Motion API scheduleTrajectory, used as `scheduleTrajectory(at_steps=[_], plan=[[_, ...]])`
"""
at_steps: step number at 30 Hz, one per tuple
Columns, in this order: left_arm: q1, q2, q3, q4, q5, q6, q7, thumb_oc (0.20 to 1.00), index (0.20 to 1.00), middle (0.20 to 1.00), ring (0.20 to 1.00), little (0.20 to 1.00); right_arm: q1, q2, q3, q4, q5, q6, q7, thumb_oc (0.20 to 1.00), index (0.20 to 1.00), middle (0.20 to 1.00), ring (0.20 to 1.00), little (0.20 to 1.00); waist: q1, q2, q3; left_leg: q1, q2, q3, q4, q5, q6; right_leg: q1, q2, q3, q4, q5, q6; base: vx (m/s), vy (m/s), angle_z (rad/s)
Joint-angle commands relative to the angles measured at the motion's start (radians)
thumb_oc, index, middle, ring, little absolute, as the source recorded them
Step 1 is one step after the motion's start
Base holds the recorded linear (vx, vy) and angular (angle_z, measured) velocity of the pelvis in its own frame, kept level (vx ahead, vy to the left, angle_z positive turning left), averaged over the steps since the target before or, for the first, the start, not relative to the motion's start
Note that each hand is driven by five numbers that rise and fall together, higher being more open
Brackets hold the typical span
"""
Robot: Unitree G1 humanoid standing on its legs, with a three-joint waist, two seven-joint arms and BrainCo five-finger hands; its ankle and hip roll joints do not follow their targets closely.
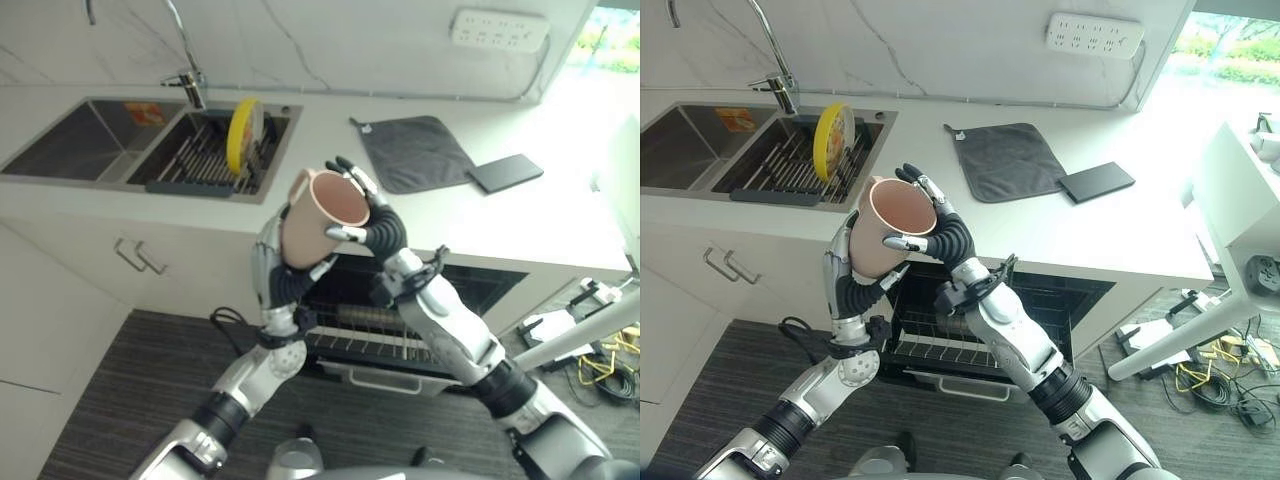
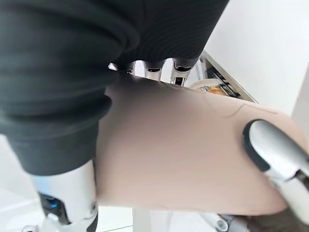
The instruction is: Place the dishes in the dishwasher.
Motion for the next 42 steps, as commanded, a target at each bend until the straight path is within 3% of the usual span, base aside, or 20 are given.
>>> scheduleTrajectory(at_steps=[1, 16, 23, 31, 36, 42], plan=[[-0.083, 0.005, -0.096, -0.026, 0.105, -0.05, 0.001, 0.2, 0.2, 0.2, 0.2, 0.2, -0.137, 0.088, 0.003, -0.061, 0.153, -0.003, 0.059, 1.0, 1.0, 1.0, 1.0, 1.0, 0.031, -0.028, 0.008, 0.005, 0.002, -0.033, 0.162, -0.167, 0.012, -0.019, -0.055, 0.005, 0.114, -0.103, 0.011, 0.0, 0.0, 0.0], [-0.086, -0.011, -0.129, -0.016, 0.133, -0.055, 0.014, 0.2, 0.2, 0.2, 0.2, 0.2, -0.125, 0.158, 0.022, -0.065, 0.336, -0.054, 0.122, 1.0, 1.0, 1.0, 1.0, 1.0, 0.042, -0.028, 0.007, 0.006, 0.0, -0.032, 0.158, -0.165, 0.017, -0.02, -0.06, -0.009, 0.117, -0.1, 0.013, 0.0, 0.0, 0.0], [-0.089, -0.018, -0.142, -0.007, 0.131, -0.054, 0.028, 0.2, 0.2, 0.2, 0.2, 0.2, -0.118, 0.174, 0.04, -0.063, 0.326, -0.035, 0.123, 1.0, 1.0, 1.0, 1.0, 1.0, 0.042, -0.025, 0.008, 0.008, -0.004, -0.031, 0.158, -0.167, 0.021, -0.022, -0.064, -0.011, 0.121, -0.098, 0.013, 0.0, 0.0, 0.0], [-0.082, -0.023, -0.13, 0.006, 0.124, -0.064, 0.059, 0.2, 0.2, 0.2, 0.2, 0.2, -0.086, 0.188, 0.057, -0.061, 0.502, 0.038, 0.215, 1.0, 1.0, 1.0, 1.0, 1.0, 0.043, -0.026, 0.007, 0.009, -0.005, -0.03, 0.158, -0.165, 0.023, -0.022, -0.067, -0.014, 0.122, -0.097, 0.015, 0.0, 0.0, 0.0], [-0.072, -0.035, -0.111, 0.021, 0.091, -0.094, 0.059, 0.2, 0.2, 0.2, 0.2, 0.2, -0.055, 0.192, 0.073, -0.075, 0.496, 0.068, 0.298, 1.0, 1.0, 1.0, 1.0, 1.0, 0.043, -0.029, 0.005, 0.011, -0.004, -0.029, 0.152, -0.161, 0.025, -0.022, -0.067, -0.018, 0.12, -0.094, 0.018, 0.0, 0.0, 0.0], [-0.064, -0.05, -0.076, 0.039, 0.034, -0.183, 0.003, 0.2, 0.2, 0.2, 0.2, 0.2, -0.011, 0.184, 0.087, -0.087, 0.451, 0.065, 0.37, 1.0, 1.0, 1.0, 1.0, 1.0, 0.042, -0.034, 0.002, 0.014, -0.002, -0.026, 0.147, -0.157, 0.027, -0.027, -0.07, -0.026, 0.121, -0.086, 0.024, 0.0, -0.017, 0.01]])
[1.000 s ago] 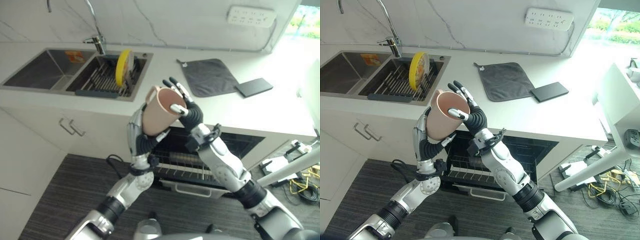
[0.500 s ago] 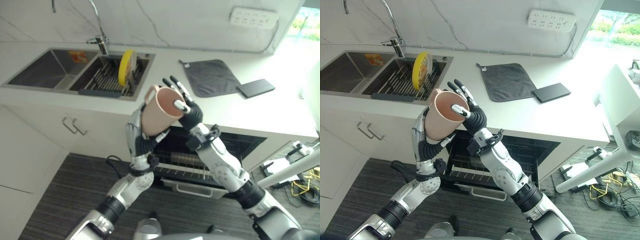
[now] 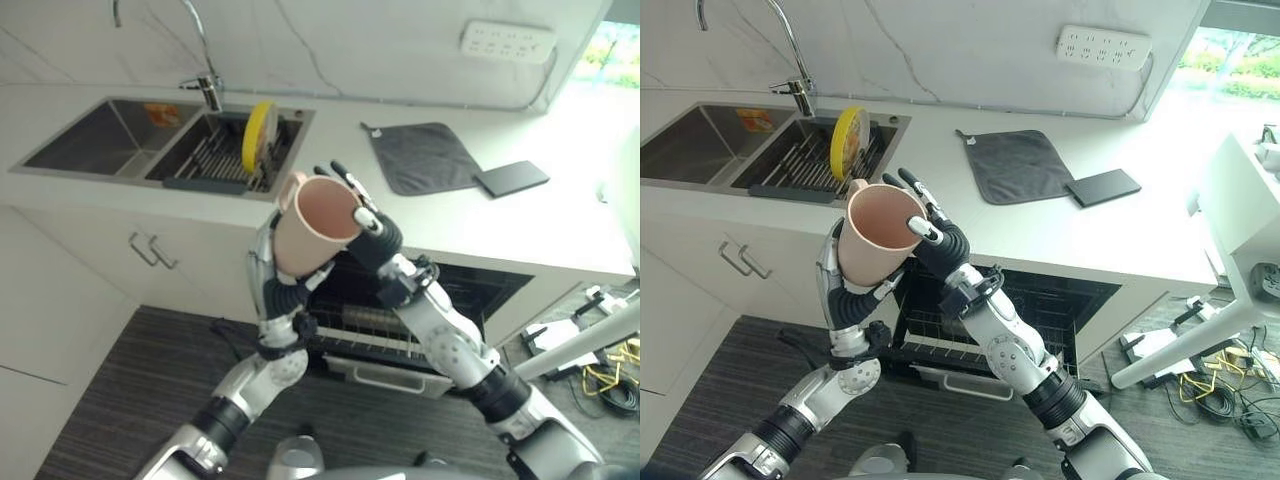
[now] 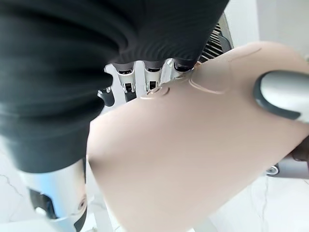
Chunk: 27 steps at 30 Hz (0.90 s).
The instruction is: Place the dishes in the dishwasher.
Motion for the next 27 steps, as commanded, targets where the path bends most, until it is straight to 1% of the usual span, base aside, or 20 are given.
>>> scheduleTrajectory(at_steps=[1, 2, 3, 9, 10, 11, 12, 13, 14, 15, 18, 20, 21, 23, 27], plan=[[-0.108, -0.038, -0.075, 0.026, -0.016, -0.047, -0.117, 0.2, 0.2, 0.2, 0.2, 0.2, -0.056, 0.142, 0.09, -0.086, -0.021, 0.019, 0.151, 1.0, 1.0, 1.0, 1.0, 1.0, 0.024, -0.031, 0.004, 0.031, 0.0, -0.011, 0.109, -0.152, 0.02, -0.007, -0.051, -0.023, 0.053, -0.063, 0.026, 0.0, 0.0, 0.0], [-0.108, -0.038, -0.072, 0.025, -0.048, -0.056, -0.149, 0.2, 0.2, 0.2, 0.2, 0.2, -0.048, 0.138, 0.088, -0.082, -0.037, 0.012, 0.171, 1.0, 1.0, 1.0, 1.0, 1.0, 0.022, -0.031, 0.003, 0.032, 0.0, -0.011, 0.109, -0.152, 0.021, -0.006, -0.049, -0.02, 0.053, -0.064, 0.026, 0.0, 0.0, 0.0], [-0.106, -0.04, -0.068, 0.019, -0.108, -0.065, -0.21, 0.2, 0.2, 0.2, 0.2, 0.2, -0.042, 0.136, 0.083, -0.076, -0.073, 0.002, 0.183, 1.0, 1.0, 1.0, 1.0, 1.0, 0.022, -0.032, 0.002, 0.031, -0.001, -0.011, 0.111, -0.152, 0.021, -0.006, -0.047, -0.019, 0.053, -0.064, 0.025, 0.0, 0.0, 0.0], [-0.09, -0.047, -0.065, -0.003, -0.263, -0.069, -0.346, 0.2, 0.2, 0.2, 0.2, 0.2, -0.029, 0.111, 0.063, -0.072, -0.171, -0.048, 0.193, 1.0, 1.0, 1.0, 1.0, 1.0, 0.018, -0.032, 0.002, 0.028, -0.001, -0.012, 0.119, -0.158, 0.024, -0.008, -0.047, -0.017, 0.054, -0.064, 0.024, 0.0, -0.001, -0.01], [-0.086, -0.05, -0.064, -0.011, -0.293, -0.075, -0.381, 0.2, 0.2, 0.2, 0.2, 0.2, -0.027, 0.106, 0.053, -0.073, -0.164, -0.05, 0.191, 1.0, 1.0, 1.0, 1.0, 1.0, 0.017, -0.032, 0.003, 0.028, -0.003, -0.013, 0.124, -0.162, 0.026, -0.01, -0.049, -0.015, 0.057, -0.064, 0.024, 0.0, 0.0, 0.0], [-0.085, -0.052, -0.066, -0.018, -0.301, -0.073, -0.391, 0.2, 0.2, 0.2, 0.2, 0.2, -0.027, 0.107, 0.05, -0.07, -0.16, -0.051, 0.191, 1.0, 1.0, 1.0, 1.0, 1.0, 0.017, -0.031, 0.004, 0.028, -0.004, -0.014, 0.126, -0.162, 0.027, -0.01, -0.049, -0.015, 0.058, -0.063, 0.023, 0.0, 0.0, 0.0], [-0.078, -0.053, -0.067, -0.029, -0.347, -0.079, -0.432, 0.2, 0.2, 0.2, 0.2, 0.2, -0.022, 0.107, 0.039, -0.063, -0.139, -0.059, 0.207, 1.0, 1.0, 1.0, 1.0, 1.0, 0.017, -0.03, 0.006, 0.027, -0.005, -0.015, 0.129, -0.164, 0.027, -0.01, -0.049, -0.014, 0.059, -0.063, 0.022, 0.0, 0.0, 0.0], [-0.078, -0.053, -0.067, -0.031, -0.354, -0.079, -0.44, 0.2, 0.2, 0.2, 0.2, 0.2, -0.022, 0.107, 0.038, -0.062, -0.138, -0.062, 0.209, 1.0, 1.0, 1.0, 1.0, 1.0, 0.017, -0.03, 0.006, 0.027, -0.005, -0.015, 0.13, -0.165, 0.028, -0.01, -0.049, -0.015, 0.059, -0.063, 0.022, 0.0, 0.0, 0.0], [-0.075, -0.056, -0.069, -0.043, -0.396, -0.071, -0.474, 0.2, 0.2, 0.2, 0.2, 0.2, -0.02, 0.11, 0.032, -0.061, -0.134, -0.067, 0.219, 1.0, 1.0, 1.0, 1.0, 1.0, 0.016, -0.029, 0.007, 0.026, -0.005, -0.016, 0.133, -0.166, 0.028, -0.01, -0.049, -0.015, 0.061, -0.064, 0.021, 0.0, 0.0, 0.0], [-0.072, -0.058, -0.068, -0.048, -0.401, -0.066, -0.486, 0.2, 0.2, 0.2, 0.2, 0.2, -0.018, 0.113, 0.027, -0.06, -0.143, -0.069, 0.221, 1.0, 1.0, 1.0, 1.0, 1.0, 0.016, -0.029, 0.007, 0.027, -0.005, -0.016, 0.133, -0.167, 0.028, -0.01, -0.049, -0.015, 0.062, -0.064, 0.021, 0.0, 0.0, 0.0], [-0.069, -0.056, -0.071, -0.065, -0.406, -0.04, -0.492, 0.2, 0.2, 0.2, 0.2, 0.2, -0.015, 0.108, 0.015, -0.065, -0.202, -0.088, 0.201, 1.0, 1.0, 1.0, 1.0, 1.0, 0.015, -0.027, 0.008, 0.025, -0.006, -0.018, 0.138, -0.168, 0.029, -0.011, -0.05, -0.014, 0.065, -0.065, 0.02, 0.0, 0.0, 0.0], [-0.072, -0.053, -0.07, -0.074, -0.366, -0.02, -0.461, 0.2, 0.2, 0.2, 0.2, 0.2, -0.016, 0.1, 0.006, -0.065, -0.25, -0.108, 0.178, 1.0, 1.0, 1.0, 1.0, 1.0, 0.013, -0.026, 0.01, 0.024, -0.006, -0.019, 0.14, -0.169, 0.029, -0.011, -0.051, -0.013, 0.066, -0.065, 0.02, 0.0, 0.0, 0.0], [-0.077, -0.044, -0.066, -0.086, -0.304, 0.011, -0.39, 0.2, 0.2, 0.2, 0.2, 0.2, -0.021, 0.087, -0.004, -0.06, -0.32, -0.14, 0.144, 1.0, 1.0, 1.0, 1.0, 1.0, 0.013, -0.026, 0.011, 0.023, -0.007, -0.02, 0.14, -0.17, 0.03, -0.011, -0.051, -0.013, 0.066, -0.065, 0.02, 0.01, -0.004, 0.04], [-0.087, -0.027, -0.056, -0.098, -0.242, 0.059, -0.322, 0.2, 0.2, 0.2, 0.2, 0.2, -0.032, 0.071, -0.011, -0.054, -0.414, -0.183, 0.107, 1.0, 1.0, 1.0, 1.0, 1.0, 0.011, -0.026, 0.014, 0.023, -0.008, -0.021, 0.145, -0.173, 0.03, -0.013, -0.053, -0.012, 0.069, -0.066, 0.019, 0.01, -0.008, 0.05], [-0.098, -0.01, -0.05, -0.1, -0.172, 0.096, -0.277, 0.2, 0.2, 0.2, 0.2, 0.2, -0.052, 0.052, -0.008, -0.053, -0.47, -0.184, 0.084, 1.0, 1.0, 1.0, 1.0, 1.0, 0.011, -0.025, 0.016, 0.021, -0.007, -0.022, 0.149, -0.175, 0.029, -0.016, -0.055, -0.011, 0.074, -0.069, 0.018, 0.01, -0.002, 0.03]])
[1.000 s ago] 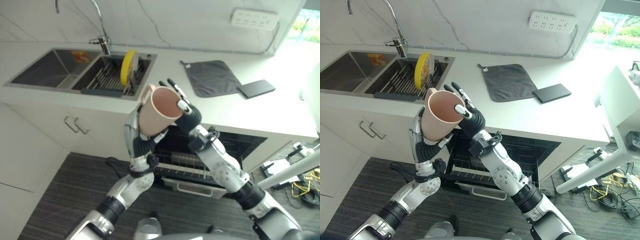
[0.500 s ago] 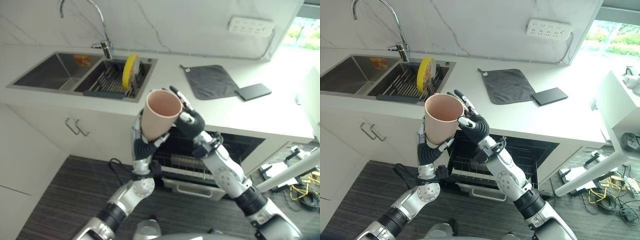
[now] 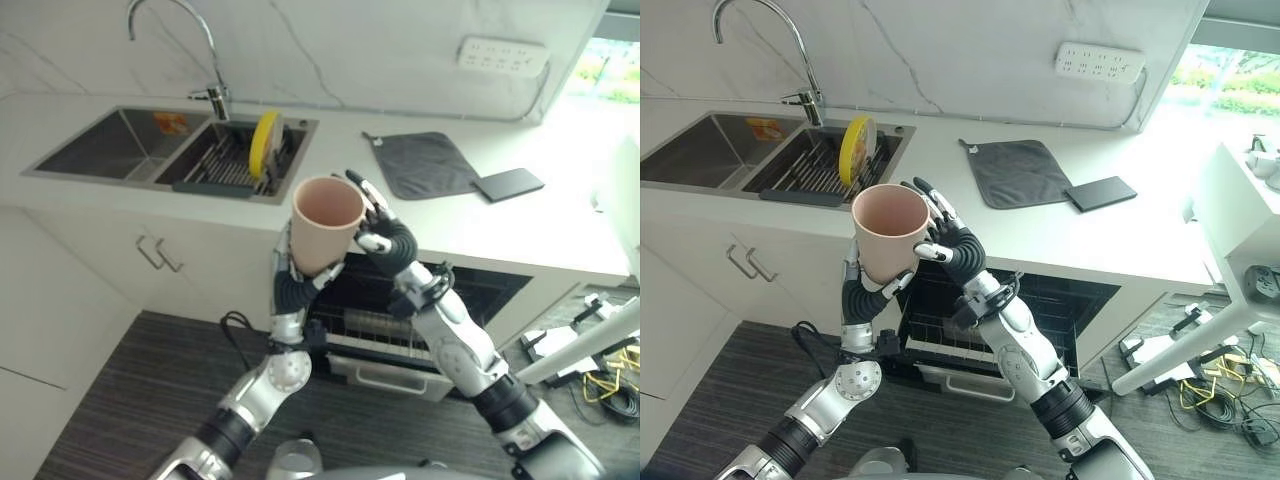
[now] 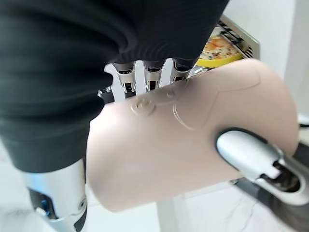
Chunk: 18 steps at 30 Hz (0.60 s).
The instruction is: Place the dishes in the dishwasher.
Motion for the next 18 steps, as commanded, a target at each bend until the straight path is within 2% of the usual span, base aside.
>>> scheduleTrajectory(at_steps=[1, 4, 9, 13, 18], plan=[[-0.122, 0.003, -0.04, -0.019, 0.082, 0.051, 0.043, 0.2, 0.2, 0.2, 0.2, 0.2, -0.105, 0.057, 0.064, -0.099, -0.07, -0.068, 0.026, 1.0, 1.0, 1.0, 1.0, 1.0, 0.015, -0.018, 0.049, 0.053, 0.002, -0.015, 0.114, -0.164, 0.016, 0.023, -0.027, -0.016, 0.018, -0.047, 0.026, 0.0, 0.0, 0.0], [-0.137, 0.017, -0.048, -0.032, 0.132, 0.077, 0.078, 0.2, 0.2, 0.2, 0.2, 0.2, -0.129, 0.05, 0.093, -0.103, -0.084, -0.047, 0.007, 1.0, 1.0, 1.0, 1.0, 1.0, 0.017, -0.015, 0.053, 0.052, 0.002, -0.018, 0.117, -0.166, 0.015, 0.022, -0.029, -0.016, 0.023, -0.05, 0.026, 0.0, 0.0, 0.0], [-0.149, 0.027, -0.056, -0.041, 0.18, 0.103, 0.098, 0.2, 0.2, 0.2, 0.2, 0.2, -0.138, 0.049, 0.118, -0.093, -0.131, -0.056, -0.029, 1.0, 1.0, 1.0, 1.0, 1.0, 0.02, -0.014, 0.053, 0.05, 0.0, -0.022, 0.118, -0.168, 0.015, 0.02, -0.032, -0.016, 0.027, -0.052, 0.027, 0.0, 0.0, 0.0], [-0.167, 0.039, -0.066, -0.055, 0.25, 0.146, 0.118, 0.2, 0.2, 0.2, 0.2, 0.2, -0.151, 0.047, 0.126, -0.081, -0.156, -0.056, -0.05, 1.0, 1.0, 1.0, 1.0, 1.0, 0.019, -0.013, 0.055, 0.05, -0.003, -0.027, 0.119, -0.17, 0.017, 0.016, -0.032, -0.011, 0.034, -0.056, 0.028, 0.0, 0.0, 0.0], [-0.193, 0.052, -0.092, -0.048, 0.304, 0.19, 0.123, 0.2, 0.2, 0.2, 0.2, 0.2, -0.166, 0.045, 0.137, -0.07, -0.26, -0.052, -0.132, 1.0, 1.0, 1.0, 1.0, 1.0, 0.016, -0.011, 0.055, 0.048, -0.006, -0.031, 0.121, -0.173, 0.018, 0.012, -0.031, -0.004, 0.04, -0.06, 0.028, 0.0, 0.0, 0.0]])
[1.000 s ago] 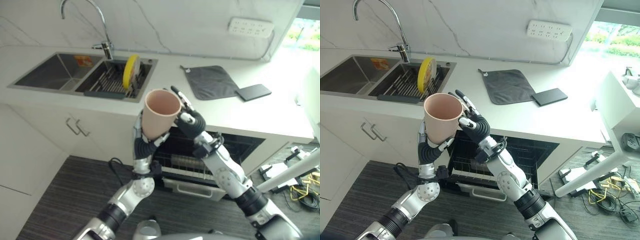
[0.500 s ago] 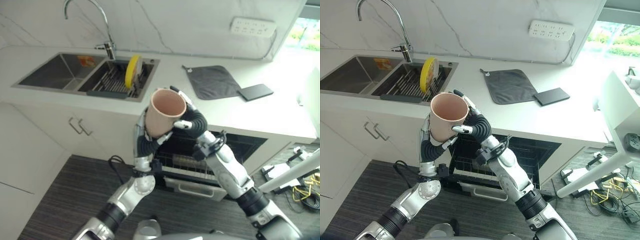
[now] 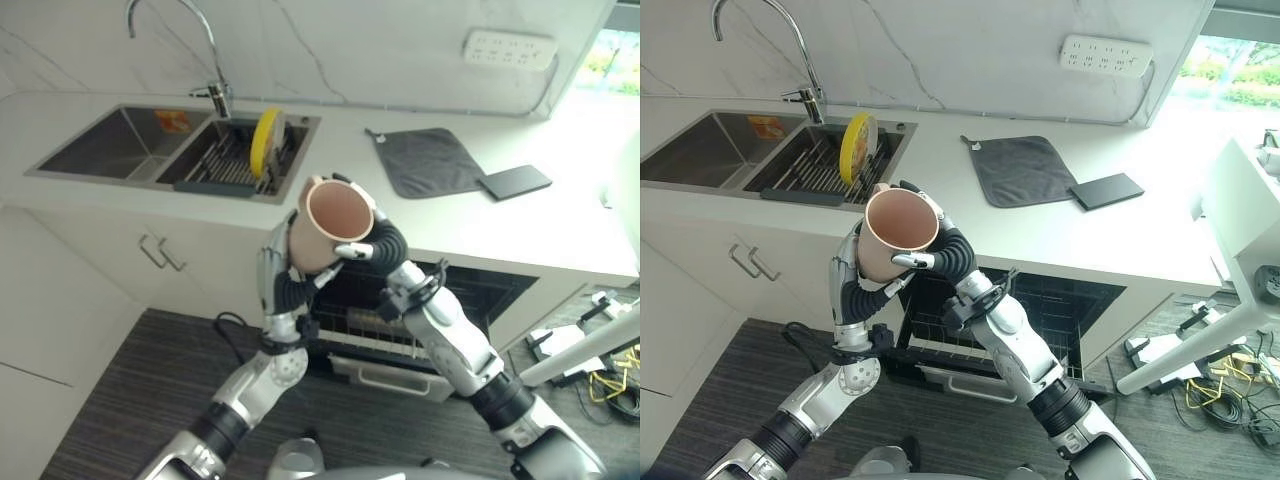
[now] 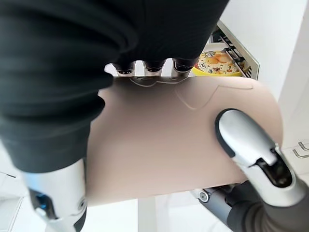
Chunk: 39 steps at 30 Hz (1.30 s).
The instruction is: Place the dishes in the dishwasher.
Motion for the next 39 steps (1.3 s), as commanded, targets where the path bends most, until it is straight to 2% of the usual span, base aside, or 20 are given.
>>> scheduleTrajectory(at_steps=[1, 5, 16, 25, 32, 39], plan=[[-0.159, 0.017, -0.09, -0.042, 0.101, 0.02, -0.006, 0.2, 0.2, 0.2, 0.2, 0.2, -0.145, 0.044, 0.095, -0.068, -0.113, -0.048, -0.029, 1.0, 1.0, 1.0, 1.0, 1.0, 0.015, -0.023, 0.048, 0.051, -0.002, -0.027, 0.122, -0.172, 0.017, 0.014, -0.03, 0.0, 0.04, -0.055, 0.022, 0.0, 0.0, 0.0], [-0.175, 0.025, -0.104, -0.051, 0.135, 0.028, 0.009, 0.2, 0.2, 0.2, 0.2, 0.2, -0.153, 0.036, 0.095, -0.055, -0.117, -0.028, -0.053, 1.0, 1.0, 1.0, 1.0, 1.0, 0.011, -0.02, 0.051, 0.049, -0.003, -0.029, 0.122, -0.172, 0.016, 0.012, -0.03, 0.004, 0.04, -0.056, 0.022, 0.0, 0.0, 0.0], [-0.212, 0.026, -0.158, -0.087, 0.13, 0.039, -0.042, 0.2, 0.2, 0.2, 0.2, 0.2, -0.184, 0.036, 0.109, -0.05, -0.176, -0.017, -0.112, 1.0, 1.0, 1.0, 1.0, 1.0, 0.011, -0.013, 0.062, 0.041, -0.006, -0.038, 0.13, -0.174, 0.015, 0.005, -0.038, 0.003, 0.051, -0.056, 0.025, 0.0, 0.0, 0.0], [-0.213, 0.026, -0.177, -0.079, 0.109, 0.058, -0.073, 0.2, 0.2, 0.2, 0.2, 0.2, -0.191, 0.036, 0.097, -0.054, -0.194, -0.029, -0.186, 1.0, 1.0, 1.0, 1.0, 1.0, 0.009, -0.01, 0.07, 0.033, -0.009, -0.041, 0.143, -0.182, 0.019, -0.004, -0.046, 0.004, 0.064, -0.057, 0.026, 0.0, 0.001, 0.01], [-0.203, 0.02, -0.182, -0.064, 0.115, 0.055, -0.053, 0.2, 0.2, 0.2, 0.2, 0.2, -0.173, 0.042, 0.075, -0.053, -0.182, -0.076, -0.251, 1.0, 1.0, 1.0, 1.0, 1.0, 0.0, -0.002, 0.074, 0.03, -0.012, -0.041, 0.148, -0.185, 0.02, -0.007, -0.041, 0.016, 0.069, -0.064, 0.022, 0.01, 0.008, 0.02], [-0.206, 0.012, -0.193, -0.066, 0.11, 0.057, -0.056, 0.2, 0.2, 0.2, 0.2, 0.2, -0.186, 0.058, 0.075, -0.068, -0.176, -0.059, -0.266, 1.0, 1.0, 1.0, 1.0, 1.0, 0.001, 0.003, 0.079, 0.029, -0.017, -0.042, 0.146, -0.185, 0.023, -0.013, -0.048, 0.012, 0.074, -0.062, 0.023, 0.0, 0.004, 0.0]])
